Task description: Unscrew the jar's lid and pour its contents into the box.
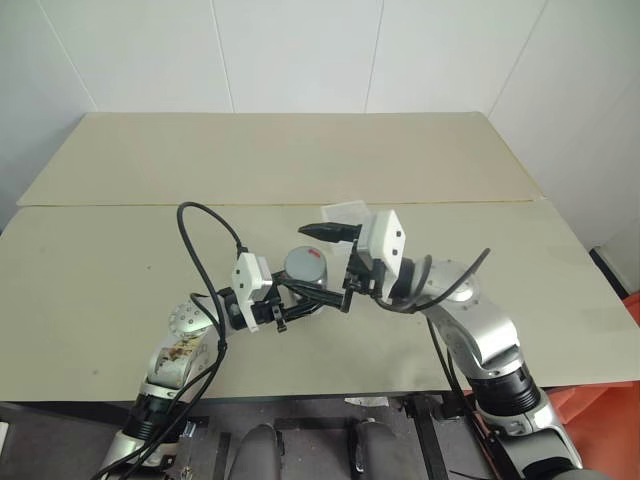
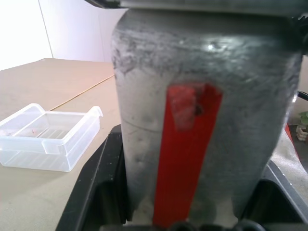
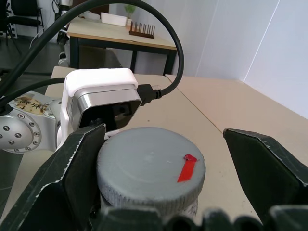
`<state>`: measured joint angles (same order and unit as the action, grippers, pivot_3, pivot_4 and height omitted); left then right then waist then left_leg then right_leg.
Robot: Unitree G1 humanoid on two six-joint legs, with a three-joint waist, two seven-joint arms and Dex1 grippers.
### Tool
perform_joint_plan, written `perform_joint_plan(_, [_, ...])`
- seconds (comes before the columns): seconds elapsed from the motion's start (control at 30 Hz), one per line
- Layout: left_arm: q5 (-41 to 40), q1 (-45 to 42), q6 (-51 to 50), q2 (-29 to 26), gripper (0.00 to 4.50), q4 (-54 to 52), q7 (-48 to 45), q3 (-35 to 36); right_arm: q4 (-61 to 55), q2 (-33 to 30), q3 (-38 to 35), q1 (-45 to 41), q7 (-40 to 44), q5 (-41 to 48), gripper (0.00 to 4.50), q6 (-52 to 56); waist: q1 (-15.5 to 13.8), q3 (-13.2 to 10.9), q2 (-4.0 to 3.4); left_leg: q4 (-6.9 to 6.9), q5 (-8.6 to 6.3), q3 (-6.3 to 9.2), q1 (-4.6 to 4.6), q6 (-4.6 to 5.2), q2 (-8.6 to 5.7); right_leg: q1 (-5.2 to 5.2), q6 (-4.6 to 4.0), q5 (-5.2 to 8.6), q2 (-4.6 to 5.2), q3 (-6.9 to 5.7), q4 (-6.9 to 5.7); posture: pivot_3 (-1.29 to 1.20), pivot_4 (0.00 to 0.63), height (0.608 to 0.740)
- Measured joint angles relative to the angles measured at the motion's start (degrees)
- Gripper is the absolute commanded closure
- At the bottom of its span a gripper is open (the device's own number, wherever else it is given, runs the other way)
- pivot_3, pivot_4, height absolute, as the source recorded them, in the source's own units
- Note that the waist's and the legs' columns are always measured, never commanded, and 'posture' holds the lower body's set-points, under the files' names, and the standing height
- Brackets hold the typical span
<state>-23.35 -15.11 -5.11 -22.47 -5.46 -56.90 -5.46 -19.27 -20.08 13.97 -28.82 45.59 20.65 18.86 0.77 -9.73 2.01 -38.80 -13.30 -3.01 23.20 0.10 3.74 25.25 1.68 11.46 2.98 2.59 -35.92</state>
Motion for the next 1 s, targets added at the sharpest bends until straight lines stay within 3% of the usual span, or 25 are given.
perform_joint_plan(0.73, [0.0, 0.0, 1.3, -0.6, 2.26, 1.9, -1.6, 1.5, -1.2, -7.4, -8.4, 6.1, 0.6, 1.1, 0.03, -0.8, 0.0, 0.0, 0.0, 0.0, 0.0, 0.0, 0.0, 0.0, 0.0, 0.0, 0.08, 0.05, 0.0, 0.0, 0.01, 0.0, 0.15, 0.74])
perform_joint_plan(0.9, [0.1, 0.0, 1.3, -0.6, 2.26, 1.9, -1.9, 1.5, -4.1, -10.5, -8.8, 7.8, 5.3, 5.1, 0.03, -0.5, 0.0, 0.0, 0.0, 0.01, 0.0, 0.0, 0.01, 0.0, 0.0, -0.01, 0.1, 0.06, 0.0, 0.01, 0.02, 0.0, 0.15, 0.74])
perform_joint_plan(1.0, [0.6, -0.1, 1.4, -0.5, 2.26, 2.0, -2.0, 1.5, -6.2, -9.0, -7.7, 6.7, 5.4, 6.6, 0.03, 0.4, 0.3, 0.0, 0.0, 0.01, 0.0, 0.0, -0.03, 0.0, 0.01, -0.01, 0.13, 0.07, -0.02, 0.02, 0.0, 0.0, 0.15, 0.74])
